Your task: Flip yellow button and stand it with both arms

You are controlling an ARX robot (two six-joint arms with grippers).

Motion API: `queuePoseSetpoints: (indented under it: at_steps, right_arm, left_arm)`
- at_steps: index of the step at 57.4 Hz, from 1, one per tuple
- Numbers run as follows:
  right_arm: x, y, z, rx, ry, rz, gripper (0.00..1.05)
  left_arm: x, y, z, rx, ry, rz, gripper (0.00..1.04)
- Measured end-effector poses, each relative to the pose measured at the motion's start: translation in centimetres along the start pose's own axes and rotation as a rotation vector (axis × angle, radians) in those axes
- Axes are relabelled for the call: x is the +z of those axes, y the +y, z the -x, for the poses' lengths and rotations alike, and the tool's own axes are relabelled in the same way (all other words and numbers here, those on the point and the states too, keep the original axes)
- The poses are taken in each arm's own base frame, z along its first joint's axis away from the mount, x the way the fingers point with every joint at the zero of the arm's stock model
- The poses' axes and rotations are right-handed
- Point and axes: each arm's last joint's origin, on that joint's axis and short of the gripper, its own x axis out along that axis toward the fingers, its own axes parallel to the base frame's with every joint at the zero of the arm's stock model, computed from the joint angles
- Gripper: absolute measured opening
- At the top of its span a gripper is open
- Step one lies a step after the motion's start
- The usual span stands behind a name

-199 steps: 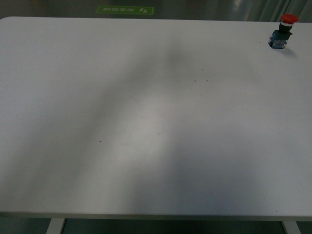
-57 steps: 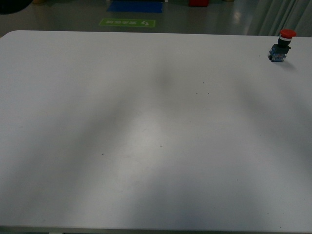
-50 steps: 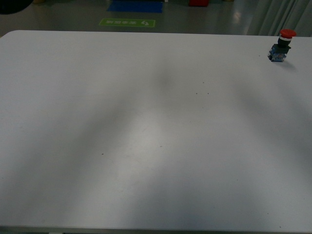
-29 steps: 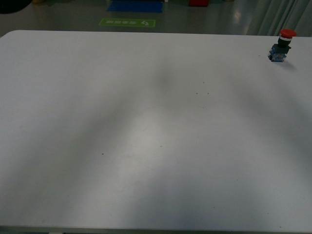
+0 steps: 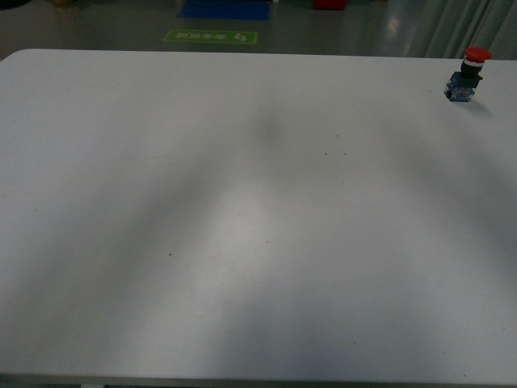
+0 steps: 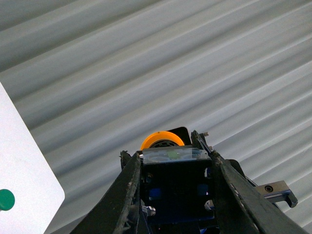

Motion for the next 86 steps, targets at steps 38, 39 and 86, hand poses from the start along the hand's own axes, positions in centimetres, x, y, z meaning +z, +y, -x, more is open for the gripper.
queuePoseSetpoints:
  at_steps: [38,39,86]
  right_arm:
    - [1.0,-0.3,-0.4,0.006,-0.03,0.001,0.41]
    - [1.0,-0.3,-0.4,0.006,-0.03,0.001,0.41]
    - [2.2,-2.3,1.2,-0.03,-0.072,0.014,0.4]
  left_arm:
    - [0.0,0.0,0.0,0.0,0.012,-0.016,0.98]
    - [0.0,0.0,0.0,0.0,0.013,-0.016,0.98]
    - [-8.7,-4.3,19.5,1.326,-0.384,-1.156,0.04]
